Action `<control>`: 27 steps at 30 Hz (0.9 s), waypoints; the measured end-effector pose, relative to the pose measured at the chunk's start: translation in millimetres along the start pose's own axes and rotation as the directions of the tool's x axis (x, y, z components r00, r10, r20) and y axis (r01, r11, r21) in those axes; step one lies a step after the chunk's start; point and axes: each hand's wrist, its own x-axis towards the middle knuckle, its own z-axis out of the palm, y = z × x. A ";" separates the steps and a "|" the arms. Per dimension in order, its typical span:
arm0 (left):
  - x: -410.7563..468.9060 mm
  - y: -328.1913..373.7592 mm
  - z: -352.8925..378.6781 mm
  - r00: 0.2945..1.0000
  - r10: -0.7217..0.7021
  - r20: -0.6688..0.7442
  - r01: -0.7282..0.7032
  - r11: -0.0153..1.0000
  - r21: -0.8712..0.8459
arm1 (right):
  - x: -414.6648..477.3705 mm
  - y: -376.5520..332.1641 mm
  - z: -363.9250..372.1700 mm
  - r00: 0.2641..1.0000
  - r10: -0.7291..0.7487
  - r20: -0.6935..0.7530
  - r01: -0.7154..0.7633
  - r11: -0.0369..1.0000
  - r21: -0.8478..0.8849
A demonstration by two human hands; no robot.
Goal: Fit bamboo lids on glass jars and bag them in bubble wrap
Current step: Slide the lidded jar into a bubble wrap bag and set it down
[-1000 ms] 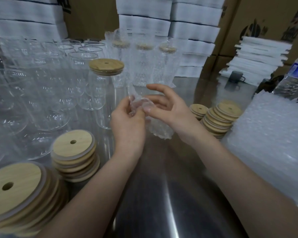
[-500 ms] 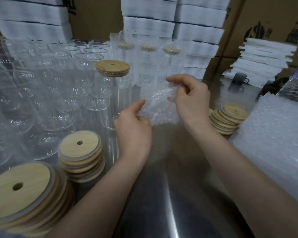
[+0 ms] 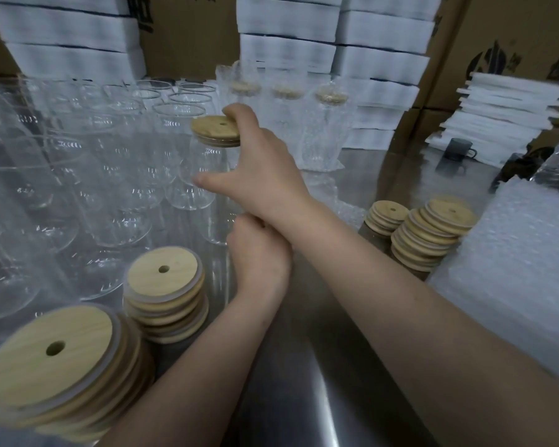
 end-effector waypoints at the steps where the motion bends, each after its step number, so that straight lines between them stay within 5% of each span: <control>1: 0.2 -0.2 -1.0 1.000 0.007 0.003 -0.007 1.000 0.017 | -1.8 0.0 0.5 0.999 -0.009 -0.047 0.011 0.999 0.035; 4: 3.3 -0.8 -3.2 1.000 0.026 0.005 -0.027 0.999 0.033 | -14.1 -0.9 -7.6 0.968 -0.056 -0.245 0.114 0.966 0.230; 7: 6.8 -0.1 -1.8 0.998 0.042 0.037 -0.041 0.999 -0.033 | -28.2 -2.8 -24.6 0.901 0.008 -0.433 0.244 0.817 0.522; 10: 8.4 0.6 0.6 0.998 0.029 0.062 -0.020 0.991 -0.130 | -38.6 -4.0 -39.9 0.932 0.259 -0.255 0.118 0.447 0.887; 13: 6.1 -2.9 -0.3 0.997 -0.010 0.073 0.025 0.978 -0.207 | -48.7 8.4 -50.3 0.943 0.334 -0.002 -0.066 0.191 0.979; 23: 16.5 -1.5 -7.1 0.990 -0.116 0.078 0.132 0.962 -0.240 | -53.7 34.4 -65.7 0.883 0.429 -0.190 0.036 0.343 0.939; 27: 18.0 -0.6 -5.8 0.987 -0.128 0.098 0.152 0.943 -0.298 | -54.4 39.1 -69.1 0.867 0.381 -0.320 0.103 0.492 0.864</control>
